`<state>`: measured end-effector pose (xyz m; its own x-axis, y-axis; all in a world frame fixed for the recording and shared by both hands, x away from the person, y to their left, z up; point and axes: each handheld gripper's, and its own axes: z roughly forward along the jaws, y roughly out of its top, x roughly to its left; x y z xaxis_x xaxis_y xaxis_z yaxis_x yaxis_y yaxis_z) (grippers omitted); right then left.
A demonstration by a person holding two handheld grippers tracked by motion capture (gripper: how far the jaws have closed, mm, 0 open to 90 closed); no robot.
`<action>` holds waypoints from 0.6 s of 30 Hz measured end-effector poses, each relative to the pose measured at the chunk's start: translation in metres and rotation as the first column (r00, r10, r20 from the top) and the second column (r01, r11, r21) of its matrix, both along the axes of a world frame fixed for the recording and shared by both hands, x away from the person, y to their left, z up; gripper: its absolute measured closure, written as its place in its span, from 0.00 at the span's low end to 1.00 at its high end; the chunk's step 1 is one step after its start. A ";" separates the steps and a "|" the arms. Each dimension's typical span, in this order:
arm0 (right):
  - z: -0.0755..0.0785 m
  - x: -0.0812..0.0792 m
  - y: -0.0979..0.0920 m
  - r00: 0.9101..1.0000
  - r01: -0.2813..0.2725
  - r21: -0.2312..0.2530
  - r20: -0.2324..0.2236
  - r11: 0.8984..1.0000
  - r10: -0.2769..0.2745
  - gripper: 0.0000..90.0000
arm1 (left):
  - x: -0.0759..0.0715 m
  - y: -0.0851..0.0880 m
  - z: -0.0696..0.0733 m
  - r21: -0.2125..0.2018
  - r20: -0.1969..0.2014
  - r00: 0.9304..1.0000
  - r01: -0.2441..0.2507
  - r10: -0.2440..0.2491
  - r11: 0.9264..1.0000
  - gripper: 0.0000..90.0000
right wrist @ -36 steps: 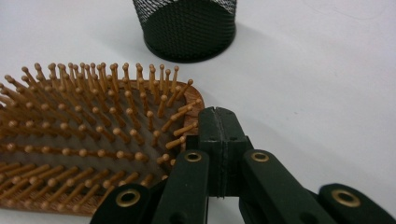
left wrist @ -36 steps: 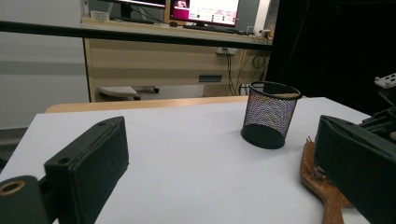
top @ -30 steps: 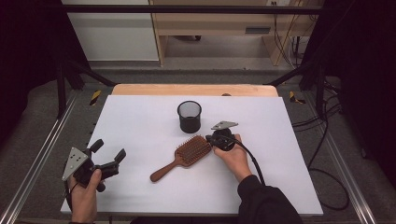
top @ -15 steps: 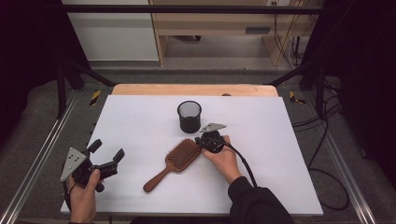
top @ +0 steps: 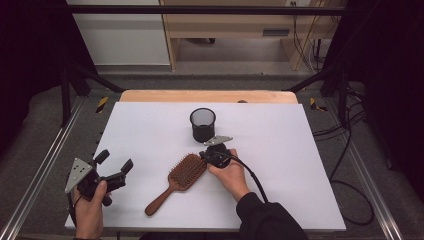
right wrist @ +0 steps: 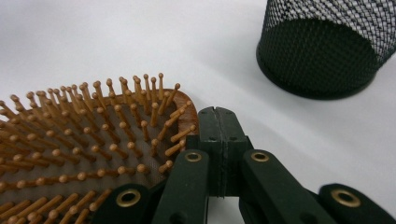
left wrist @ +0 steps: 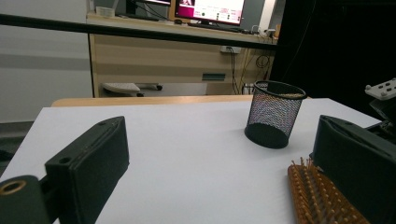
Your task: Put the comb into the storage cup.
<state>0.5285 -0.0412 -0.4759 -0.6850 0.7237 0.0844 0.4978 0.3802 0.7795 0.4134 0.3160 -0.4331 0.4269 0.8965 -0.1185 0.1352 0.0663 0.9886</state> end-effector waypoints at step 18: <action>0.030 -0.009 -0.037 0.990 0.088 0.024 0.110 0.996 -0.090 1.00 | -0.001 0.003 0.002 -0.006 -0.004 1.000 -0.012 0.012 1.000 0.04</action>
<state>0.5193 -0.0779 -0.4461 -0.6238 0.7811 0.0260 0.4392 0.3229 0.8383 0.4127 0.3187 -0.4312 0.4154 0.9009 -0.1255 0.1385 0.0738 0.9876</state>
